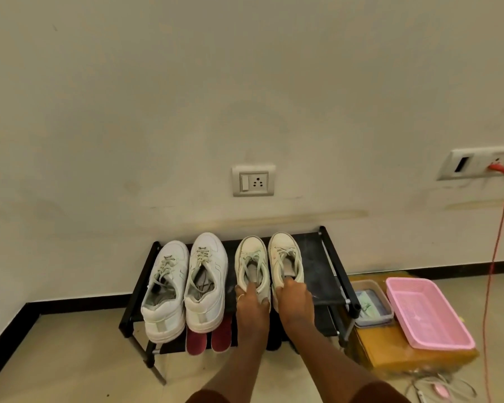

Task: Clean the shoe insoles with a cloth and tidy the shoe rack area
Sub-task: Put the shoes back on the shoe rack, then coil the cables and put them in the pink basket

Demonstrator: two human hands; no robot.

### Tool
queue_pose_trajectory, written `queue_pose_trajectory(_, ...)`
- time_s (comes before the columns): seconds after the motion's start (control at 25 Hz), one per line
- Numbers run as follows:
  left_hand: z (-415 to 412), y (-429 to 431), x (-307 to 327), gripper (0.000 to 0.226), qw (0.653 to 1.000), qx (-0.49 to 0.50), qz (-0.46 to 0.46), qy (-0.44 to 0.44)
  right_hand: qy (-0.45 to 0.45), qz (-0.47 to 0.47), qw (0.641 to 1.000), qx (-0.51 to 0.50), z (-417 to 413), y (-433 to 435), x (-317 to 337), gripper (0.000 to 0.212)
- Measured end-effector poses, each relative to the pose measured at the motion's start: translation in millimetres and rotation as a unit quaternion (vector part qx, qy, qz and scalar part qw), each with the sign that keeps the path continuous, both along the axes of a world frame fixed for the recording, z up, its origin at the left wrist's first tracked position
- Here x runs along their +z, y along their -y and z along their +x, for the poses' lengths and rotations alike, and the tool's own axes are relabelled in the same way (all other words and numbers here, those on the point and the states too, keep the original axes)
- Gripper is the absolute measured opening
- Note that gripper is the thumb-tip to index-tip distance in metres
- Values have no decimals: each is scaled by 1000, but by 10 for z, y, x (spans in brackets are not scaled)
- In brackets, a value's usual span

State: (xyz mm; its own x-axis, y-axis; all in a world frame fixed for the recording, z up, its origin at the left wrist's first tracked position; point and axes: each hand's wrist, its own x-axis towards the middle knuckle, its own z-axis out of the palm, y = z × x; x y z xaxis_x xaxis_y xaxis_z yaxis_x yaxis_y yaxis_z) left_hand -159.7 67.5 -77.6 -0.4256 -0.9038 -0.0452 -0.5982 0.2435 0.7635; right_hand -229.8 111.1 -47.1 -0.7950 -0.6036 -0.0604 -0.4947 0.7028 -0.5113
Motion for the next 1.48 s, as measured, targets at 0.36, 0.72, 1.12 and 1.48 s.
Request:
queue_pose_trajectory(0.36,324,-839,101,55,998,42,51,-23,-1,54,998,21,390,-1041,-91,54)
queue_pose_trajectory(0.72,272,-2295,42,54,996,-72,6,55,58,37,994,-84,806,-2453,-269,52)
queue_pose_trajectory(1.12,-248,-3183,-812,40,961,-234,-5,147,147,82,965,-200,364,-3588,-1238,30)
queue_pose_trajectory(1.48,-825,-3134,-2219,31,897,-337,20,286,158,194,946,-208,-523,-3936,-2619,27)
